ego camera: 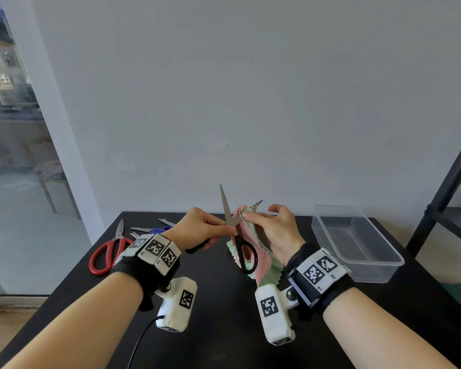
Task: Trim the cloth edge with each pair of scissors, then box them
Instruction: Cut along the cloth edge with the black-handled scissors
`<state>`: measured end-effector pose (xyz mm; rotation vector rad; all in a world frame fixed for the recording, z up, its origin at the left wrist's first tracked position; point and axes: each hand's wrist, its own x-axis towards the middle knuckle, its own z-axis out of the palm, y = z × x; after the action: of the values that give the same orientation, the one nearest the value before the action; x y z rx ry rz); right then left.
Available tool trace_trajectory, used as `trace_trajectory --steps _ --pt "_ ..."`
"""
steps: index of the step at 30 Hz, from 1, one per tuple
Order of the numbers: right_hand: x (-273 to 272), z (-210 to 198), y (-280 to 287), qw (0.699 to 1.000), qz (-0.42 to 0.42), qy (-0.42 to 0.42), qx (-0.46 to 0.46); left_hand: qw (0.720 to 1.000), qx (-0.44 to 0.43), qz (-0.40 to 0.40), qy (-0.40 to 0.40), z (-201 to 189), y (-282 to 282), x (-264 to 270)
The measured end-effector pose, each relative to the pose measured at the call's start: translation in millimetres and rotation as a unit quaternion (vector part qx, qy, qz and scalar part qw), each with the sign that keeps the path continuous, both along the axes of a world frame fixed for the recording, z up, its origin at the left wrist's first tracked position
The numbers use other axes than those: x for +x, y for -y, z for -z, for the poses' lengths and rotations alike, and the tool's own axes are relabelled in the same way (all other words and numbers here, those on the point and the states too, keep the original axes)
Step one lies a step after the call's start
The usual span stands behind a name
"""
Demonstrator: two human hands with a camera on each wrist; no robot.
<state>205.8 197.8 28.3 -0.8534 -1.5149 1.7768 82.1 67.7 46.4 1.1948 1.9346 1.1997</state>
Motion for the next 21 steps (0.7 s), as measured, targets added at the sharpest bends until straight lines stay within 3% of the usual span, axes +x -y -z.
trace_trajectory --steps 5,12,21 --pt "0.2 1.5 -5.8 1.0 0.014 -0.004 -0.011 1.0 -0.004 -0.003 0.0 1.2 2.3 1.1" --pt "2.8 6.1 12.0 0.998 -0.065 0.016 0.006 1.0 -0.016 -0.003 -0.011 2.5 1.9 0.9" --pt "4.3 1.5 7.7 1.0 -0.027 -0.004 -0.013 0.999 -0.02 0.007 -0.032 -2.4 -0.6 4.7"
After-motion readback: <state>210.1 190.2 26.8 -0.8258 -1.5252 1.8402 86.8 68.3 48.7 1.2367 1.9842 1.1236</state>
